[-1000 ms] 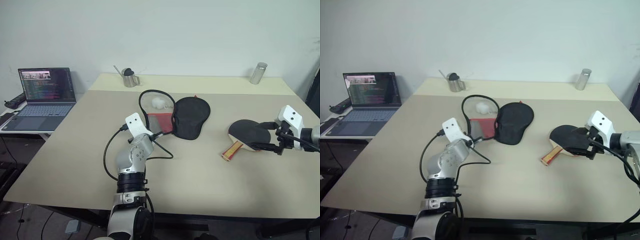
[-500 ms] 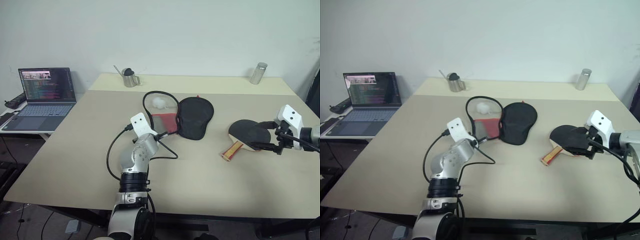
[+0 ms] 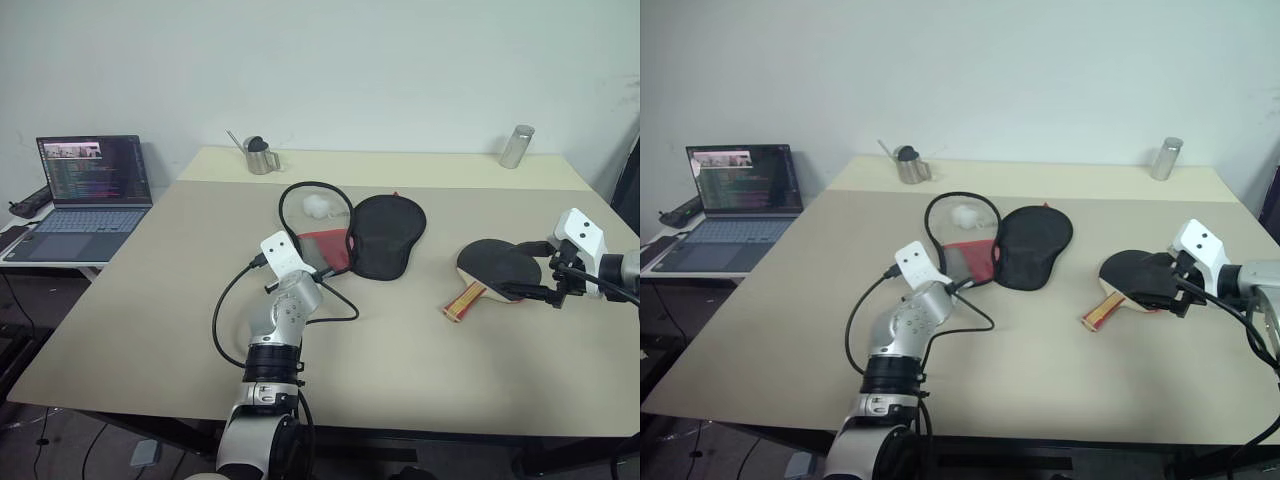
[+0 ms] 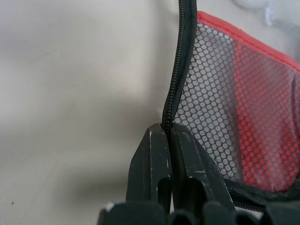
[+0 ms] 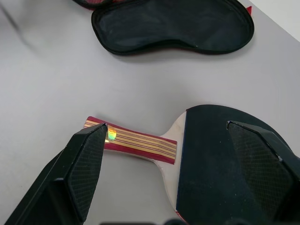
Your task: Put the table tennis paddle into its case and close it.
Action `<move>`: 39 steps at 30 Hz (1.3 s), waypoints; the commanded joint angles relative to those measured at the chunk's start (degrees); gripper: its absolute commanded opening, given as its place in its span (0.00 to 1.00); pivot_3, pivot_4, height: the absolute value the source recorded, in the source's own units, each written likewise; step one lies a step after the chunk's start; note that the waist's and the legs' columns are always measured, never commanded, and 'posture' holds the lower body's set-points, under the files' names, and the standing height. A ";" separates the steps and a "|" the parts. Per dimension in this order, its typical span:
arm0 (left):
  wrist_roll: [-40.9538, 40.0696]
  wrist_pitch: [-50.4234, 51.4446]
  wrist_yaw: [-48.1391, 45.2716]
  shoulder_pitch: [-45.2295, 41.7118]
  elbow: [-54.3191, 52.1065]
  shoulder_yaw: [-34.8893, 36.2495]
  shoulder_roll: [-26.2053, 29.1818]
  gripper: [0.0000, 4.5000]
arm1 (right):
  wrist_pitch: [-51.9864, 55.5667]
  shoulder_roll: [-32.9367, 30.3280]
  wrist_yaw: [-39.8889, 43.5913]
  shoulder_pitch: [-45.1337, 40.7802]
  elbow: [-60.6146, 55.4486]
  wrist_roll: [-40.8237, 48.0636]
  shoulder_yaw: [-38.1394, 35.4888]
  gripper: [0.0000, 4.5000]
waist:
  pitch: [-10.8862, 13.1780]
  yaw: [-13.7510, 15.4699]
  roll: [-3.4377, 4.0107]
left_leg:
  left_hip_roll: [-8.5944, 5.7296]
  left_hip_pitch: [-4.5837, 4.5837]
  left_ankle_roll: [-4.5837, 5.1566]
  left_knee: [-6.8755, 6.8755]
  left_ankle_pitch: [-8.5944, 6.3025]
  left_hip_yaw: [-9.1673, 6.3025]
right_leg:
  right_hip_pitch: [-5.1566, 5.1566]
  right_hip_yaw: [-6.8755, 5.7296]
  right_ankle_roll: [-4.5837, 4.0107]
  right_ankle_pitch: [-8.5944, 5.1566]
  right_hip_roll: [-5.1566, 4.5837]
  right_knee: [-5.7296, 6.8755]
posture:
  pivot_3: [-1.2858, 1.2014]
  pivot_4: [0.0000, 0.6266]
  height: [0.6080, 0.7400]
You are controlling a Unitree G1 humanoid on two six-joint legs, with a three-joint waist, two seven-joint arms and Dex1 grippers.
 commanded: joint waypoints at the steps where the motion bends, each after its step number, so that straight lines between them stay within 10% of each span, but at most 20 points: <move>1: -0.87 -2.90 0.34 -5.62 0.56 -1.03 -10.61 0.01 | 0.05 -0.63 -0.13 -0.24 -1.87 1.24 -1.94 1.00 | 0.00 0.00 0.00 | 0.00 0.00 0.00 0.00 0.00 0.00 | 0.00 0.00 0.00 0.00 0.00 0.00 | 0.52 0.24 1.00; 32: -8.10 -3.29 1.00 -8.24 3.46 -5.76 -12.13 0.01 | 0.93 -0.05 -0.83 -0.96 -3.27 1.40 -1.26 1.00 | 0.00 0.03 0.00 | -0.01 -0.01 0.00 0.03 0.00 -0.01 | 0.01 0.01 0.02 0.01 0.00 0.00 | 0.52 0.24 1.00; 39: -9.10 -2.08 0.59 -7.75 2.83 -6.23 -10.98 0.45 | 0.34 1.09 -0.95 -1.49 -2.54 1.01 -0.71 1.00 | 0.00 0.02 0.00 | 0.00 -0.01 0.00 0.03 0.00 0.00 | 0.01 0.01 0.02 0.01 0.00 -0.01 | 0.52 0.24 1.00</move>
